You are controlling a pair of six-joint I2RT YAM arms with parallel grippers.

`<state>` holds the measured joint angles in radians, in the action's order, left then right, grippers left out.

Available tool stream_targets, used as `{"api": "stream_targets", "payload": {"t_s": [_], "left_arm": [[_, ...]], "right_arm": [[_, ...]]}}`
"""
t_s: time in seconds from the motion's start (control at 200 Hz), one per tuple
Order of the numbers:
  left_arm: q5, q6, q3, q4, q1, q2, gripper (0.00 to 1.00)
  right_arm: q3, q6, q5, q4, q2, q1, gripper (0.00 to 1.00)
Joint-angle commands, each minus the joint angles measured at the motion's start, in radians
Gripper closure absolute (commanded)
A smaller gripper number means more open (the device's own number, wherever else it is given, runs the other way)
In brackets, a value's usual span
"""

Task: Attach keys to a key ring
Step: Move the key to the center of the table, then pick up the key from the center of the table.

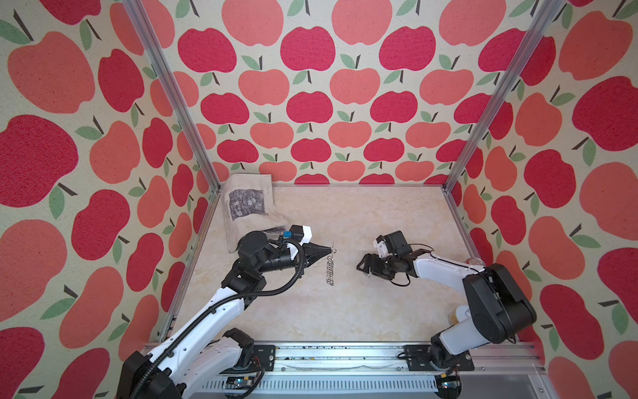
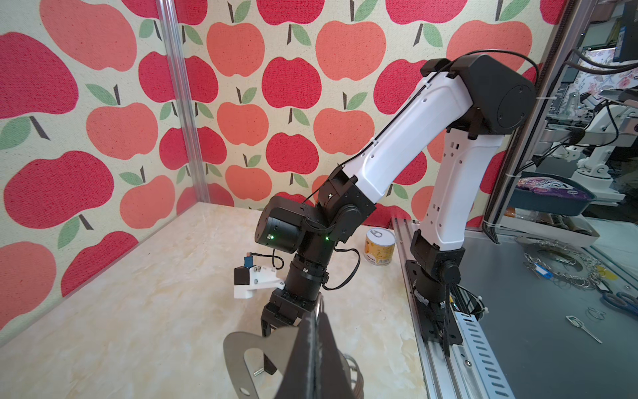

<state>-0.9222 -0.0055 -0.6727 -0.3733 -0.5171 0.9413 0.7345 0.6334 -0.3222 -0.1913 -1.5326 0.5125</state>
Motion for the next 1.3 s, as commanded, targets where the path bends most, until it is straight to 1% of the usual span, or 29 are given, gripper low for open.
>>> {"api": "stream_targets", "payload": {"t_s": [0.0, 0.065, 0.135, 0.24, 0.345, 0.41, 0.465, 0.63, 0.895, 1.031, 1.296], "left_arm": [[0.004, 0.024, 0.004, 0.013, 0.006, -0.031, 1.00], [0.006, 0.028, 0.007, 0.020, 0.006, -0.036, 1.00], [0.007, 0.030, 0.011, 0.020, 0.004, -0.041, 1.00], [0.016, 0.029, 0.021, 0.013, 0.001, -0.048, 1.00], [0.023, 0.030, 0.022, 0.012, -0.002, -0.052, 1.00], [0.025, 0.032, 0.022, 0.014, -0.005, -0.055, 1.00], [0.025, 0.035, 0.022, 0.017, -0.005, -0.058, 1.00], [0.030, 0.046, 0.024, 0.039, -0.005, -0.078, 1.00], [0.037, 0.051, 0.041, 0.046, -0.006, -0.113, 1.00], [0.042, 0.054, 0.045, 0.053, -0.006, -0.129, 1.00], [0.043, 0.061, 0.051, 0.063, -0.004, -0.142, 1.00]], "right_arm": [[0.037, -0.090, 0.080, -0.185, 0.059, 0.009, 0.24], [0.084, -0.193, 0.178, -0.304, 0.081, 0.032, 0.24], [0.117, -0.297, 0.276, -0.379, 0.105, 0.068, 0.24], [0.130, -0.441, 0.409, -0.382, 0.141, 0.162, 0.25], [0.114, -0.533, 0.499, -0.330, 0.151, 0.236, 0.32], [0.131, -0.558, 0.479, -0.331, 0.139, 0.242, 0.40], [0.138, -0.577, 0.498, -0.326, 0.129, 0.251, 0.44], [0.194, -0.580, 0.517, -0.395, 0.061, 0.254, 0.46], [0.286, -0.643, 0.516, -0.499, -0.083, 0.273, 0.56], [0.305, -0.650, 0.492, -0.505, -0.124, 0.276, 0.60], [0.355, -0.661, 0.554, -0.519, -0.197, 0.288, 0.67]]}}
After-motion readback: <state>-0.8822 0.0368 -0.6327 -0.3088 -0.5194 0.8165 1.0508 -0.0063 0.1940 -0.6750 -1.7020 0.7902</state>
